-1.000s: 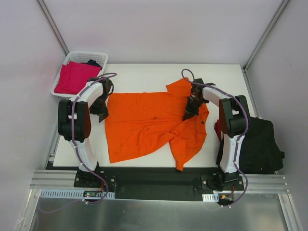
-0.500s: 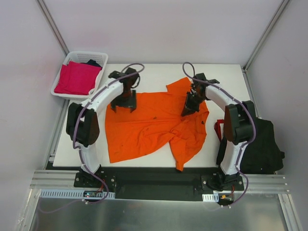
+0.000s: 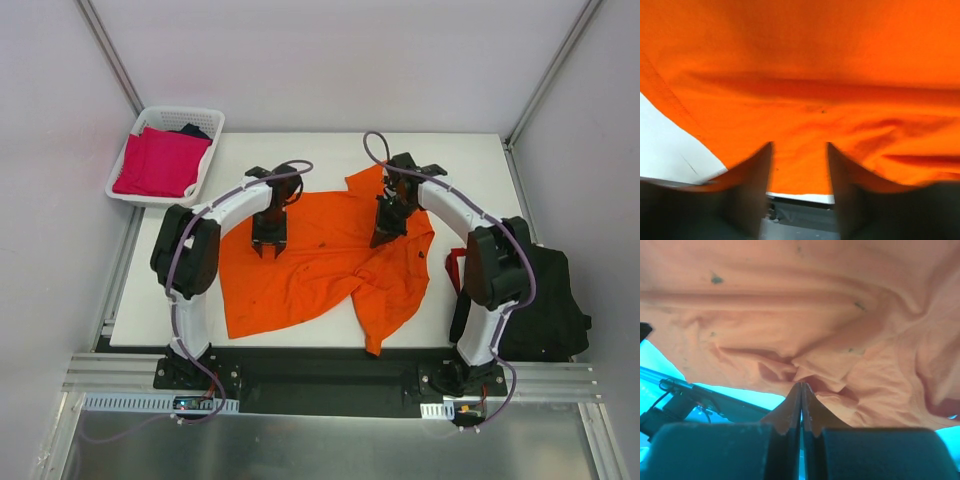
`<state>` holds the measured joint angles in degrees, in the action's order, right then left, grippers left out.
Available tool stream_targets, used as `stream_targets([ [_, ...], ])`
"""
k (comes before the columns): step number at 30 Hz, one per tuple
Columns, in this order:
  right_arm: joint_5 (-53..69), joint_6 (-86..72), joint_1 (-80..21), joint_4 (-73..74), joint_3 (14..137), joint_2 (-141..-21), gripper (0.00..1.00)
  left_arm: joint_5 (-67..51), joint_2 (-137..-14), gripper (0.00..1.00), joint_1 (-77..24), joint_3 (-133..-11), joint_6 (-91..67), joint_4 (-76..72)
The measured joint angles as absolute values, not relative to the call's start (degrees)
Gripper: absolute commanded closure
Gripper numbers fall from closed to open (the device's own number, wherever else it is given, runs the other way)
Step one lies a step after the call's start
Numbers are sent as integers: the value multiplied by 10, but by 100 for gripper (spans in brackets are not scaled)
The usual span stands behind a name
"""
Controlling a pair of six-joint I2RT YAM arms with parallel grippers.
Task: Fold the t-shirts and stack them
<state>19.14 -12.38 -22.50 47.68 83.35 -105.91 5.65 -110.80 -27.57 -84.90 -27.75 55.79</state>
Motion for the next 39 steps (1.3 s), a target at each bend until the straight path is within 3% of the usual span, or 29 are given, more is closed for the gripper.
stream_targets([
  [3, 176, -119, -225, 489, 872, -1087, 99, 81, -1132, 91, -276, -891, -275, 560],
  [6, 150, -112, -225, 491, 930, -1118, 99, 107, -1153, 100, -272, -966, -271, 555],
  [13, 45, -81, -225, 469, 1032, -1172, 99, 130, -1204, 95, -226, -1121, -269, 533],
  [18, -1, -61, -223, 461, 1075, -1225, 99, 120, -1265, 94, -177, -1141, -269, 525],
  [39, 86, -66, -188, 434, 1126, -1337, 99, 83, -1356, 95, -124, -1165, -264, 523],
])
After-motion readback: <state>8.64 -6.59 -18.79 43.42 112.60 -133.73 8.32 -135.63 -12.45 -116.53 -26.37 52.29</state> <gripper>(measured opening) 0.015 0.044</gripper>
